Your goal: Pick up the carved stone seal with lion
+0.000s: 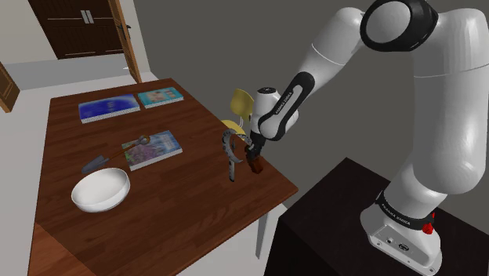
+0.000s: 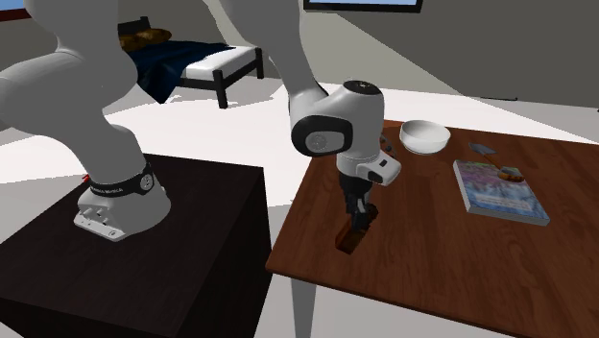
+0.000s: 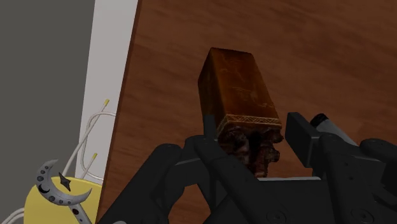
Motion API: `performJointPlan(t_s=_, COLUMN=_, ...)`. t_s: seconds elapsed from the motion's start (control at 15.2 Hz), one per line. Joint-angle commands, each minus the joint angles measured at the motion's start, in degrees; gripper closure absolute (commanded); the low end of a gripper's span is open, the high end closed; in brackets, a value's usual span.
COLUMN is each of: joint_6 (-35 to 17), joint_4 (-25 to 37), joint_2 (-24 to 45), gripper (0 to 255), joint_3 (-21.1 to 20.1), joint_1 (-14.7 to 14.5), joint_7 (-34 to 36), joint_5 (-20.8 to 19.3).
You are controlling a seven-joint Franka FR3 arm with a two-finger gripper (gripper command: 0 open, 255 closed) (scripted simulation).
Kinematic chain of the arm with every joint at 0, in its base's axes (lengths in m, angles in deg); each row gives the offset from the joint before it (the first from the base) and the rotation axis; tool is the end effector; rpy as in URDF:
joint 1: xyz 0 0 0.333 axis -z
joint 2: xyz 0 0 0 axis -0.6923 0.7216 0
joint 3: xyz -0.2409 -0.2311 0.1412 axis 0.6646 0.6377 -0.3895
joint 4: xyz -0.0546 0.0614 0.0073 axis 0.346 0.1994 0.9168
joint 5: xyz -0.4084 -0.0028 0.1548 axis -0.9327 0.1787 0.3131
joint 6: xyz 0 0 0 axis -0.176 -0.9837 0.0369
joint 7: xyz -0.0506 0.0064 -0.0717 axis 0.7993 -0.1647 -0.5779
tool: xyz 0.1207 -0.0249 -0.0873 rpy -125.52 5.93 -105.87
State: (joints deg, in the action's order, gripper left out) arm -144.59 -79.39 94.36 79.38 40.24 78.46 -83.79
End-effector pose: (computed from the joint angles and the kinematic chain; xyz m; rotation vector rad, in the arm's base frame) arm 0.5685 0.0947 0.1080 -3.1044 -0.4363 -0.1121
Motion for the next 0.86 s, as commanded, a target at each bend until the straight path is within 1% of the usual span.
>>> performJointPlan(t_s=0.0, joint_6=1.2, joint_4=-0.5, joint_2=-1.6, gripper=255, joint_3=-0.4, joint_1=0.3, joint_7=-0.2, joint_5=0.3)
performJointPlan(t_s=0.66, joint_6=7.5, joint_4=-1.6, joint_2=-9.1, gripper=255, joint_3=-1.9, joint_1=1.5, joint_7=-1.6, joint_5=2.1)
performJointPlan(t_s=0.79, joint_6=7.6, joint_4=-1.6, joint_2=-9.2, gripper=255, joint_3=-1.9, joint_1=1.5, joint_7=-1.6, joint_5=2.2)
